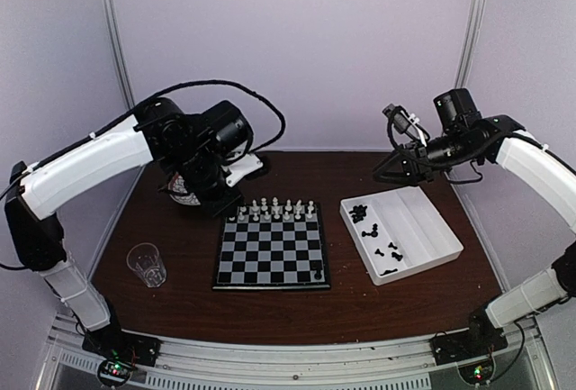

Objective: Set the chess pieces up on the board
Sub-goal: Place the bishop on the chessboard.

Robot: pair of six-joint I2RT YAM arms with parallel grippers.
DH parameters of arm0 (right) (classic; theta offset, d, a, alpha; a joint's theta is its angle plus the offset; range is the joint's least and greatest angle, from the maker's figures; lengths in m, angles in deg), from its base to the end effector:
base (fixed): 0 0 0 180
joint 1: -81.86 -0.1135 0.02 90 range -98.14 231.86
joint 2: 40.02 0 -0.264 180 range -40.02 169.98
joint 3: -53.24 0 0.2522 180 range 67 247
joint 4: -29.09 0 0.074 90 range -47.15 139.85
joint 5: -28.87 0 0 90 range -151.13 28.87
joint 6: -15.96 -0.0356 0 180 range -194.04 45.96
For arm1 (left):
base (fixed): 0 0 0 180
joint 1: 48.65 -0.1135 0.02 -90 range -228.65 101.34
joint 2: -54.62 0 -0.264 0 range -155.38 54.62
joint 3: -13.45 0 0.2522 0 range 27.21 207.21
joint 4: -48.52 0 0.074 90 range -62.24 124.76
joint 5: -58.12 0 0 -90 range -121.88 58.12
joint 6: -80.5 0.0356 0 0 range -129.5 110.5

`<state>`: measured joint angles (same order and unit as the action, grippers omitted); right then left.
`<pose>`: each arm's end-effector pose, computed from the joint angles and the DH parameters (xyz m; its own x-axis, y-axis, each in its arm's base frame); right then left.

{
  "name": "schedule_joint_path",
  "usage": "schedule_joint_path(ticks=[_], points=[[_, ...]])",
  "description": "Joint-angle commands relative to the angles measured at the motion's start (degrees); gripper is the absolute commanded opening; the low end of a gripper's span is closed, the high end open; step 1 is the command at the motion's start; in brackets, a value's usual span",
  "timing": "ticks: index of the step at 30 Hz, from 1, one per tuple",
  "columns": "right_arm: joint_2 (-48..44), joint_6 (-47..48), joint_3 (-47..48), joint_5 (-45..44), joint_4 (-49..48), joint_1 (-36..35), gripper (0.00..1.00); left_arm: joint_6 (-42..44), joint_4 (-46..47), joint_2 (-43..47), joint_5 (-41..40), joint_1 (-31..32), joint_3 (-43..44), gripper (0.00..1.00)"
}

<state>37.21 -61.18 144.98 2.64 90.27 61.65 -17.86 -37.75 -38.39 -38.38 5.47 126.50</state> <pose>0.2399 0.1223 0.3689 -0.5030 -0.2900 -0.8142 -0.8639 0.1411 0.4834 0.1878 -0.2528 0.3635 -0.6438 0.6436 -0.4138 0.6920 0.7205 0.0439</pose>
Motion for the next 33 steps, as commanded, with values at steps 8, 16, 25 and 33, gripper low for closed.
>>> schedule_joint_path(ticks=[8, 16, 25, 33], points=[[-2.73, 3.39, -0.97, -1.39, 1.45, 0.33, 0.50, 11.12, -12.57, -13.43, -3.97, 2.21, 2.64, 0.00], [-4.39, 3.76, -2.34, -1.45, 1.03, 0.46, 0.50, 10.14, -14.87, -20.39, -1.21, 3.45, -0.14, 0.00], [-5.45, 4.08, -3.26, -1.11, 0.73, 0.67, 0.50, 9.77, -15.61, -25.59, -0.18, 4.05, 0.64, 0.00], [-6.12, 4.19, -3.55, -1.15, 0.92, 0.87, 0.50, 9.41, -15.57, -29.79, 1.56, 3.99, 1.53, 0.00]])
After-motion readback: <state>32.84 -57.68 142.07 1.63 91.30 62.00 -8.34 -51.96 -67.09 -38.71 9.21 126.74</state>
